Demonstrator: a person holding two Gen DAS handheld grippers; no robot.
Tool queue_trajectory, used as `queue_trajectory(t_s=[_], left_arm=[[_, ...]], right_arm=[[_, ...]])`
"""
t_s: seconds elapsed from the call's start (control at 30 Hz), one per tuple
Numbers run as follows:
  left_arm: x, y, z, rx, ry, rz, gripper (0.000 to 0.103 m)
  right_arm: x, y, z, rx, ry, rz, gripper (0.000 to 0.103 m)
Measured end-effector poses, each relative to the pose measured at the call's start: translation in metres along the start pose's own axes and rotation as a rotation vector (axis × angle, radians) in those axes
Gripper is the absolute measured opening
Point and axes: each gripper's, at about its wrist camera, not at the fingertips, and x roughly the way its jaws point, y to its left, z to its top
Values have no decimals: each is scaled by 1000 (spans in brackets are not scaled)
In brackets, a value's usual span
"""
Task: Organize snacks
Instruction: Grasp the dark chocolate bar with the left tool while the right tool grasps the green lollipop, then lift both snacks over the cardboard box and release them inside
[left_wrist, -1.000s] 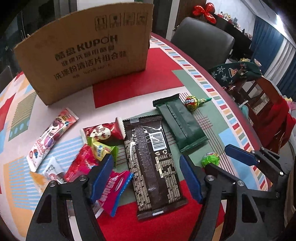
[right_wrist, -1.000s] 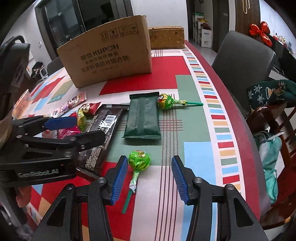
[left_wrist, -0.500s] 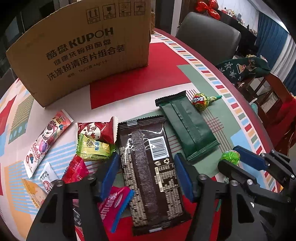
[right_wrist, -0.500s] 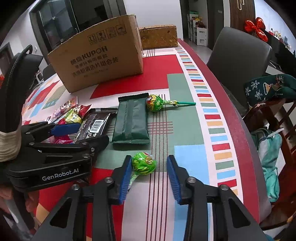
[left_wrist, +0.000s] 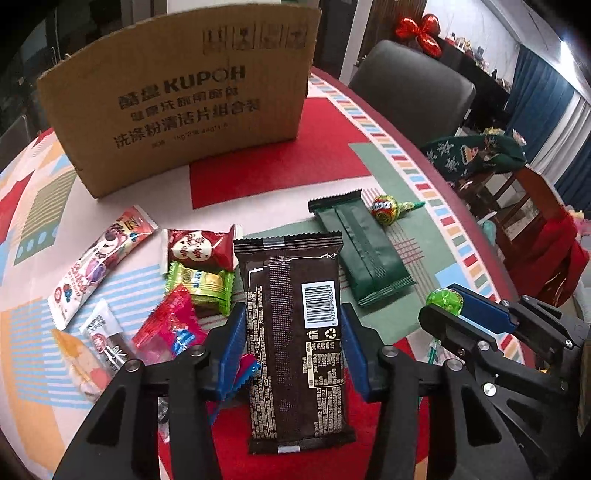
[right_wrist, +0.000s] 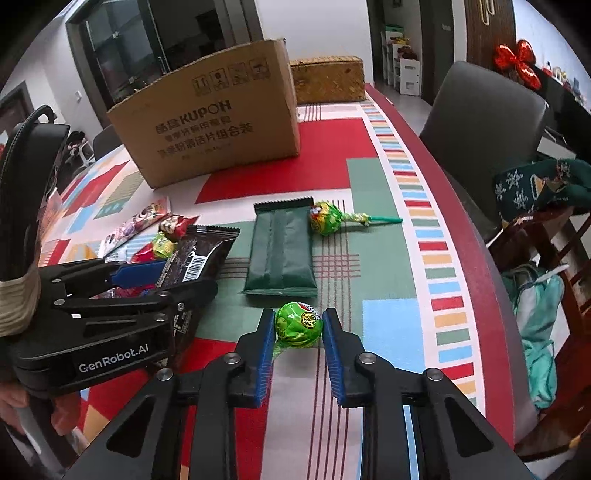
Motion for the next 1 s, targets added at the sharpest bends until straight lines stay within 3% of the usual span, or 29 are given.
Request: queue_trajectory(t_s=[0.7, 1.0], left_arm=[[-98, 17, 21, -42, -233, -10, 48], [-128, 36, 36, -56, -312, 34, 48]], right_arm=[[-69, 40, 44, -115, -185, -19, 27], [-83, 59, 71, -150, -255, -11, 27]])
